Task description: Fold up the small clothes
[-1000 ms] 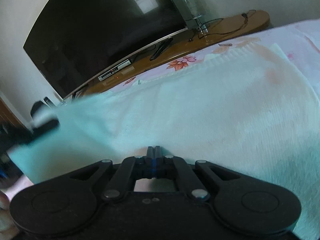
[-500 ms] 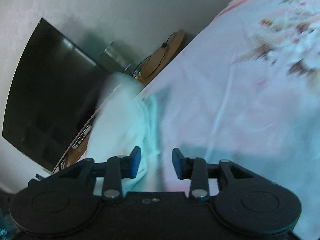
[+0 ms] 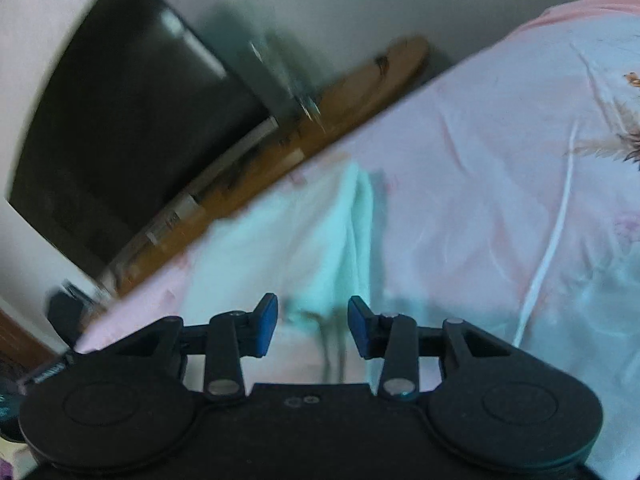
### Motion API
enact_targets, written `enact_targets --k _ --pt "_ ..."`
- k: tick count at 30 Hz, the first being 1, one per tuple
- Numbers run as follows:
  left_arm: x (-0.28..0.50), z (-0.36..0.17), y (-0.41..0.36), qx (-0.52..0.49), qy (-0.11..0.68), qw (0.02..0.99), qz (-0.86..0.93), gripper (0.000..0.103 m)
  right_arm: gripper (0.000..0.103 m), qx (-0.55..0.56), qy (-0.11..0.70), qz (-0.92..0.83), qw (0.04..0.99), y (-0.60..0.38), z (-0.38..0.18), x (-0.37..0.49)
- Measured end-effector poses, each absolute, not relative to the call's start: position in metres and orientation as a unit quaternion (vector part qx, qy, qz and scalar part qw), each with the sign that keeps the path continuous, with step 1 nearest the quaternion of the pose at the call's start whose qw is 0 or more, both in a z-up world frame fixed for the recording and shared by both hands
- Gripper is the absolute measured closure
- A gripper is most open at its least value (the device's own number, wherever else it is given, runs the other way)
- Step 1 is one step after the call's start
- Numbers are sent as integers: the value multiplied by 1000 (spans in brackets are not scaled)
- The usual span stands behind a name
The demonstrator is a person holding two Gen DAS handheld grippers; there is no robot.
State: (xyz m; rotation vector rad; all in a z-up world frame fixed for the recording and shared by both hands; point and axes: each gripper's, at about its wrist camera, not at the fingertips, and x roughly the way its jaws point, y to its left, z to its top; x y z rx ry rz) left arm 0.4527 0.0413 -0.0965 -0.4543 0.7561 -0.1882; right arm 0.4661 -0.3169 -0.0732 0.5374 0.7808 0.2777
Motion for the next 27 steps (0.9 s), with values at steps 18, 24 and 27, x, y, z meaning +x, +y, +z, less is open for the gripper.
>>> enact_targets --k 18,24,27 --pt "449 -90 26 -173 368 907 -107 25 88 30 347 219 911 -269 -21 499" --pt "473 -90 25 -199 367 903 -104 26 83 57 415 186 889 -294 -63 519" --pt "486 -84 25 -196 355 908 -108 25 72 119 370 180 903 -308 -56 509"
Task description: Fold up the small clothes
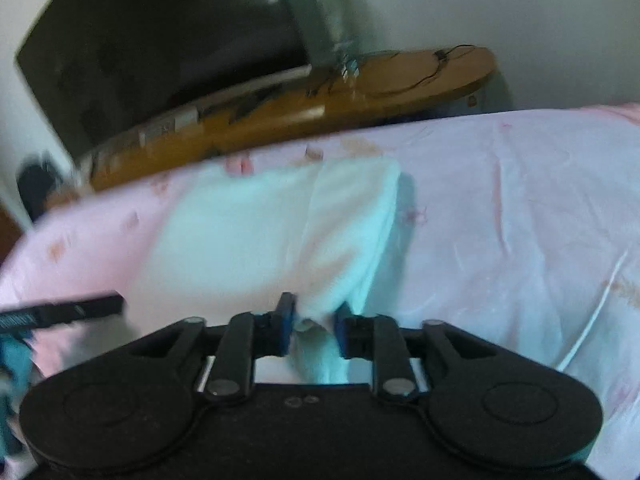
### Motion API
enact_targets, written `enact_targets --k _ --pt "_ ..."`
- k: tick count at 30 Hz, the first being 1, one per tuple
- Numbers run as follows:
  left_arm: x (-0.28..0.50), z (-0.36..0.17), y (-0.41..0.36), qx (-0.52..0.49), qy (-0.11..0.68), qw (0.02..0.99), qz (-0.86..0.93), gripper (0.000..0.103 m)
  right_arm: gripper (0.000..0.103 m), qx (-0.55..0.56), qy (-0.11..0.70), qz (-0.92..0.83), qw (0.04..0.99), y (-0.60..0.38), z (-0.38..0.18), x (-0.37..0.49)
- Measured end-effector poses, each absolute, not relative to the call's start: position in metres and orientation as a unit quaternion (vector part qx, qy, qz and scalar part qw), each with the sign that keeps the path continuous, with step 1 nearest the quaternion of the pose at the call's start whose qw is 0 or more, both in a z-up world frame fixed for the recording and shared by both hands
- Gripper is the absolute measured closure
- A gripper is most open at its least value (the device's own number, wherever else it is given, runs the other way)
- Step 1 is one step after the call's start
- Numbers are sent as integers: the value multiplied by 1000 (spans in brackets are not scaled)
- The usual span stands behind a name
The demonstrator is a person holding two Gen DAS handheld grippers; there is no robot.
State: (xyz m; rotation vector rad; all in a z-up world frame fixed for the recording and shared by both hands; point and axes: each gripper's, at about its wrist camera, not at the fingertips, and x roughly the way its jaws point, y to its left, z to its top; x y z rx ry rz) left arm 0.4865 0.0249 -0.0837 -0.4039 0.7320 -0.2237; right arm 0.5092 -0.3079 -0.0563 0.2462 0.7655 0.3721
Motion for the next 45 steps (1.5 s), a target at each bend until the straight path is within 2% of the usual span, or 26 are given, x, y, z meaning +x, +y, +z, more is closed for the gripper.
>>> enact_targets --k 2,5,7,8,10,13,18,19,20,23,27,28,29,30,31,38,45 --pt "498 -84 23 -195 355 907 -112 26 67 150 347 171 910 -318 -55 511" --pt "513 -92 18 -204 370 898 -123 25 67 179 354 155 905 -325 -65 530" --pt "516 -95 20 -211 372 896 -120 25 83 176 372 164 897 -319 -73 537" --pt "515 -95 22 -213 367 898 -116 25 87 165 381 186 891 -311 -76 537" --pt "514 -99 28 -216 369 897 -114 25 87 98 378 204 898 -280 -74 528" --pt "517 -98 31 -213 373 895 -118 25 87 110 366 196 903 -286 -74 527" --pt "512 -95 25 -198 376 896 -128 25 75 163 368 184 897 -318 -74 513" --pt "509 -95 24 -197 377 895 -132 25 68 172 361 183 898 -321 -73 506" --pt "506 -95 24 -198 376 895 -134 25 67 174 358 188 898 -324 -74 498" --pt "497 -99 22 -203 374 895 -135 25 67 172 361 193 896 -319 -78 494" --pt "484 -96 25 -211 378 891 -136 25 84 244 414 209 851 -321 -90 503" --pt "478 -95 26 -206 378 892 -136 25 84 249 418 206 849 -324 -88 501" --pt "471 -95 27 -202 378 893 -135 25 84 241 416 199 854 -326 -84 497" --pt "464 -95 28 -201 379 893 -135 25 74 224 407 175 868 -328 -79 488" --pt "455 -96 31 -204 379 893 -134 25 69 215 401 158 876 -331 -76 477" --pt "394 -101 40 -247 363 891 -116 25 72 254 380 169 873 -340 -81 401" --pt "363 -108 44 -269 361 886 -113 25 69 360 377 151 840 -353 -93 359"
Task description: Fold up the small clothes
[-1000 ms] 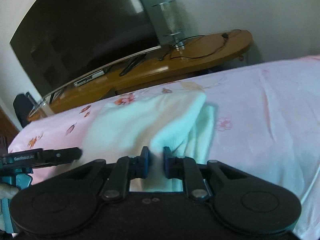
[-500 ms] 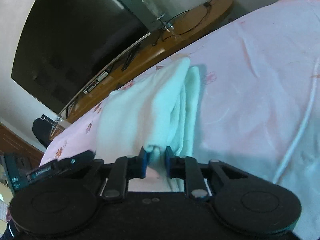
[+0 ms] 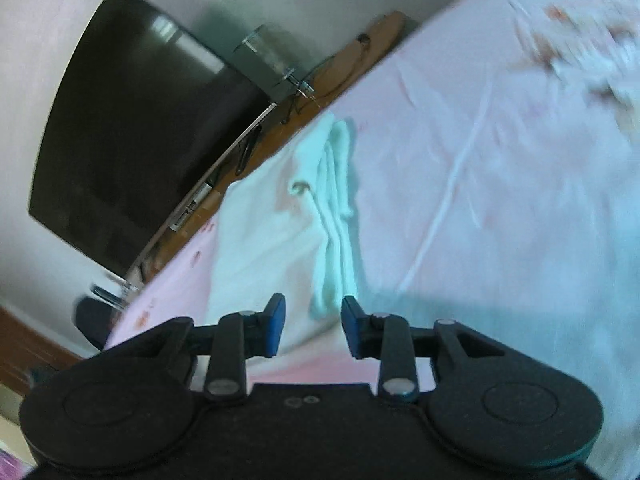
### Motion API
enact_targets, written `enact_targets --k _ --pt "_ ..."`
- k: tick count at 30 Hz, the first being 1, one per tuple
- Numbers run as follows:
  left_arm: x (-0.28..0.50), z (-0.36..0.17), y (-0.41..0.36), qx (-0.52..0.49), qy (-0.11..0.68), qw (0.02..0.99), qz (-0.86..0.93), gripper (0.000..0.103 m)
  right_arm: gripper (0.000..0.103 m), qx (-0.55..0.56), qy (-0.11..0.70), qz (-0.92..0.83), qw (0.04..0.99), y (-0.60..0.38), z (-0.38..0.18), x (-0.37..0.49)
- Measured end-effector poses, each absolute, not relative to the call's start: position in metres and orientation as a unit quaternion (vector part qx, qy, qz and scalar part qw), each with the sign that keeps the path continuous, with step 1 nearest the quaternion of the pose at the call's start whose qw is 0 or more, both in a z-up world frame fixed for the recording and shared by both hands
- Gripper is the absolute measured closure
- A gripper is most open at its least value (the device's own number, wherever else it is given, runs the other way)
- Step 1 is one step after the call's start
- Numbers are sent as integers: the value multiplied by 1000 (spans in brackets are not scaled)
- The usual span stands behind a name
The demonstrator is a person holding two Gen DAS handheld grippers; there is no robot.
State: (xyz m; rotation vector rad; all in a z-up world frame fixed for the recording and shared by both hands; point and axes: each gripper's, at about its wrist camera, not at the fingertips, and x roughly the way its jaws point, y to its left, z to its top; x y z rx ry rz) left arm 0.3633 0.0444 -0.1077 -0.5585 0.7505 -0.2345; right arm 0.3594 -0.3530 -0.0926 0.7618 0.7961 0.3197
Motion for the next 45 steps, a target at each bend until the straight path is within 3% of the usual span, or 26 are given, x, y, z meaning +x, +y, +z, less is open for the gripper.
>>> enact_targets --k 7,9,14,19,20,23,31,36,37,38,39,42,45 --pt "363 -106 43 -268 368 883 -110 25 73 423 371 147 813 -342 -117 384" --pt "361 -105 43 -265 369 884 -109 25 96 417 372 146 817 -337 -116 386" --pt "359 -104 44 -261 368 886 -109 25 96 404 346 154 833 -325 -95 356" --pt "366 -98 38 -244 365 891 -112 25 96 394 391 136 820 -329 -122 370" --pt "370 -95 37 -235 360 896 -114 25 95 387 392 144 822 -330 -118 371" --pt "393 -84 29 -205 347 908 -117 25 77 299 336 115 886 -334 -84 363" --pt "480 -73 2 -172 341 915 -129 25 74 256 313 117 907 -329 -52 454" --pt "500 -82 -7 -166 359 908 -139 25 59 234 344 122 901 -316 -57 500" --pt "502 -86 -6 -173 364 905 -140 25 59 235 349 127 898 -314 -61 506" --pt "504 -90 -4 -182 369 901 -139 25 72 237 350 132 897 -312 -66 508" --pt "505 -94 -1 -191 372 898 -139 25 93 243 345 150 894 -312 -69 510" --pt "501 -103 1 -190 362 901 -149 25 94 236 294 215 901 -316 -68 493" --pt "501 -99 1 -180 363 901 -153 25 94 295 331 177 879 -342 -101 503"
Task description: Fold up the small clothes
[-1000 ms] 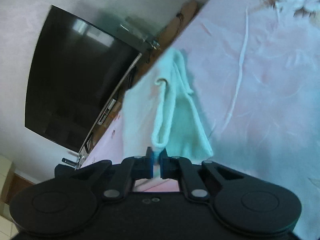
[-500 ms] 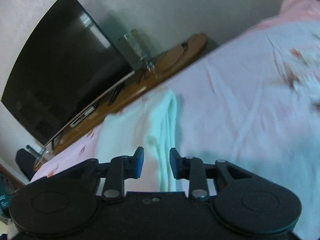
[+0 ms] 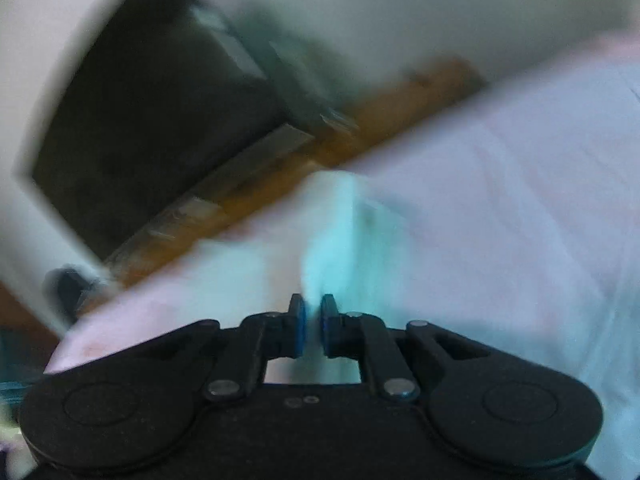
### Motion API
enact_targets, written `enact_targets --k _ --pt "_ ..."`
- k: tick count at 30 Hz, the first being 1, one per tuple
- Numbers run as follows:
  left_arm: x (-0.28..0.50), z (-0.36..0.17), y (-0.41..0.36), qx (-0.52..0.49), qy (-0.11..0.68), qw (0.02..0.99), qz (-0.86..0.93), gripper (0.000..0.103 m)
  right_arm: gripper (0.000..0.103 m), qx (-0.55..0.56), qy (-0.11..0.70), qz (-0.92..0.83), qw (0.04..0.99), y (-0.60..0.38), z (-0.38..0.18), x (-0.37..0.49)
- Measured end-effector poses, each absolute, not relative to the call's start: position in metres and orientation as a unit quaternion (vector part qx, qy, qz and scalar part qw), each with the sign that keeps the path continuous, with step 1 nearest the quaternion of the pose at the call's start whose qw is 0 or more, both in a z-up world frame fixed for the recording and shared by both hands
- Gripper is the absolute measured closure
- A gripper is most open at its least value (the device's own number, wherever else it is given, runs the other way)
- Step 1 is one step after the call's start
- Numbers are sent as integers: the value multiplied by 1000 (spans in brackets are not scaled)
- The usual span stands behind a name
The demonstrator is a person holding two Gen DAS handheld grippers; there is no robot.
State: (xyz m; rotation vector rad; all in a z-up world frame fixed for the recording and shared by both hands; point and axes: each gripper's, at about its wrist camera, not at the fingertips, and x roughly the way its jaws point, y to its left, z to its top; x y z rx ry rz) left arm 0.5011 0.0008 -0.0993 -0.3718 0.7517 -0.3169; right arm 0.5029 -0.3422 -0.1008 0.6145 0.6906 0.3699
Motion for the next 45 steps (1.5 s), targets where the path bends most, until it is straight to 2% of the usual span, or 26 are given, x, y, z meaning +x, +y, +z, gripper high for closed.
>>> enact_targets --k 1,3,4,5,7,9,10,11,13,15,19,21,22,23,25,26,27,31,32,34,37,38,40,45 --pt "499 -94 2 -175 354 907 -143 26 94 311 334 174 873 -348 -100 503" --pt "493 -75 -1 -155 308 927 -150 26 87 279 302 135 902 -347 -83 491" --pt "493 -68 -5 -150 295 930 -162 26 91 260 269 135 917 -345 -70 483" --pt "494 -63 -11 -147 285 930 -177 26 101 252 254 145 922 -343 -61 480" --pt "501 -59 -25 -143 275 925 -222 26 101 220 238 156 933 -332 -49 479" --pt "516 -76 -39 -129 321 912 -222 26 101 169 253 167 938 -317 -55 482" --pt "519 -86 -44 -113 338 910 -210 26 101 140 300 144 933 -311 -71 492" --pt "514 -84 -46 -98 322 919 -207 26 101 120 336 124 926 -310 -87 499" --pt "510 -73 -46 -91 309 926 -198 26 100 133 339 108 925 -319 -86 495" --pt "514 -64 -37 -111 271 940 -177 26 97 140 290 119 939 -326 -73 477" --pt "558 -71 -29 -125 302 935 -134 26 95 141 251 123 950 -318 -57 488" --pt "582 -96 -33 -104 375 915 -110 25 87 112 252 115 954 -306 -54 497" --pt "582 -102 -32 -112 365 916 -119 17 87 91 297 96 946 -297 -65 513" --pt "581 -102 -34 -103 363 918 -121 17 81 72 364 81 925 -292 -80 535" --pt "570 -89 -30 -114 362 918 -117 17 81 94 362 70 925 -298 -81 539" --pt "560 -82 -25 -127 346 921 -127 17 87 95 346 72 930 -300 -73 530" --pt "546 -77 -17 -138 327 925 -136 17 87 79 318 80 942 -301 -64 515" --pt "504 -82 -8 -141 330 922 -144 17 85 39 256 142 955 -292 -58 462" --pt "499 -87 -6 -140 339 919 -143 17 85 31 259 157 952 -287 -63 458" --pt "494 -103 -10 -121 353 917 -139 15 93 0 287 161 944 -281 -89 456" --pt "489 -97 -12 -114 358 918 -124 15 85 45 320 122 939 -293 -109 472" --pt "485 -92 -12 -110 360 918 -122 15 85 55 328 112 936 -292 -106 476" --pt "473 -83 -14 -97 353 922 -125 15 92 38 318 113 941 -283 -95 472" --pt "439 -83 -15 -82 363 920 -123 15 86 -2 318 148 936 -263 -83 440"
